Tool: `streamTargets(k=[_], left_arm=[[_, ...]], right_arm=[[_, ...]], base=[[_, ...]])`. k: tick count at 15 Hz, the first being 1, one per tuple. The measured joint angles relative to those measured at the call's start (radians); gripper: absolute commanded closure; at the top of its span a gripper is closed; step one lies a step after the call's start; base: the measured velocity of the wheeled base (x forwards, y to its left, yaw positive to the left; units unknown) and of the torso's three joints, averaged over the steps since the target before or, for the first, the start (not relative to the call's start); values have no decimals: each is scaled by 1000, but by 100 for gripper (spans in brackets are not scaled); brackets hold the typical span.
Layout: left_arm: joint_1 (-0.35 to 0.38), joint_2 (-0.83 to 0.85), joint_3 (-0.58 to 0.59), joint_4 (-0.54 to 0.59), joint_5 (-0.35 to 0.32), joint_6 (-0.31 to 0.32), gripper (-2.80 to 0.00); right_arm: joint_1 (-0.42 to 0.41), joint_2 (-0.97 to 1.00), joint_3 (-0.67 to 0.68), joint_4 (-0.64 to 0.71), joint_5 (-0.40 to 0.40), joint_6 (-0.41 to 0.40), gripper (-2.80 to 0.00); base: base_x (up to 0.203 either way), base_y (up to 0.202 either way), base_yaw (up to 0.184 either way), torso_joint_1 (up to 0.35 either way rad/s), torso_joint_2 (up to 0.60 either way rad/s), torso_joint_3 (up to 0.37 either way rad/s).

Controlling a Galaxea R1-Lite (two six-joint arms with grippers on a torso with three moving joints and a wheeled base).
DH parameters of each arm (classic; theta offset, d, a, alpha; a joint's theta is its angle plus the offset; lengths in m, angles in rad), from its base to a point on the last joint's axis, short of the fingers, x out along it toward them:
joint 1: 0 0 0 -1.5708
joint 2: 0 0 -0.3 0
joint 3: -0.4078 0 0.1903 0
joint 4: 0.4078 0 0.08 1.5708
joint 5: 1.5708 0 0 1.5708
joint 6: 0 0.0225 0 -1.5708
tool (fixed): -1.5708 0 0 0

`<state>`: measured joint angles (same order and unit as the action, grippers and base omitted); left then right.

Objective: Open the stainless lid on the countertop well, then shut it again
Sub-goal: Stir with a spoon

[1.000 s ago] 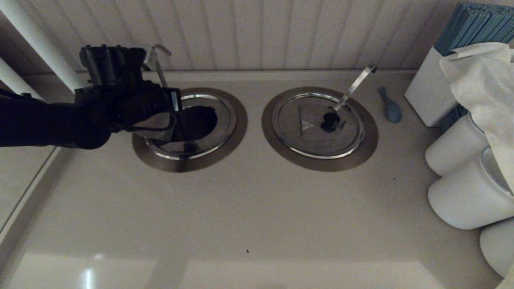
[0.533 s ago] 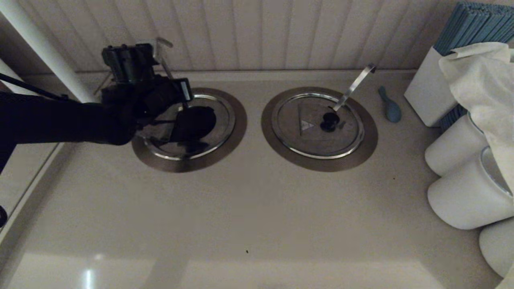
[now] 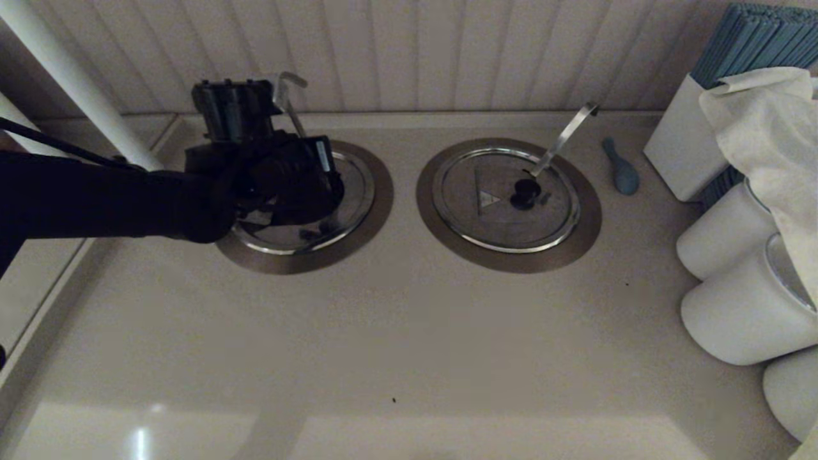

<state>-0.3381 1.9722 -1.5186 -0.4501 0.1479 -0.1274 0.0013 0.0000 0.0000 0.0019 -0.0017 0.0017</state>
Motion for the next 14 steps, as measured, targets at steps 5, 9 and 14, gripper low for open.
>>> streamTargets(k=[5, 9, 14], left_arm=[[3, -38, 39, 20, -51, 12, 0], [3, 7, 38, -16, -5, 77, 0], [-7, 70, -2, -46, 84, 116, 0]], right_arm=[[0, 0, 0, 0, 0, 0, -280], [0, 0, 0, 0, 0, 0, -280], [0, 0, 0, 0, 0, 0, -280]], base=[[0, 0, 0, 0, 0, 0], [0, 0, 0, 0, 0, 0], [0, 0, 0, 0, 0, 0]])
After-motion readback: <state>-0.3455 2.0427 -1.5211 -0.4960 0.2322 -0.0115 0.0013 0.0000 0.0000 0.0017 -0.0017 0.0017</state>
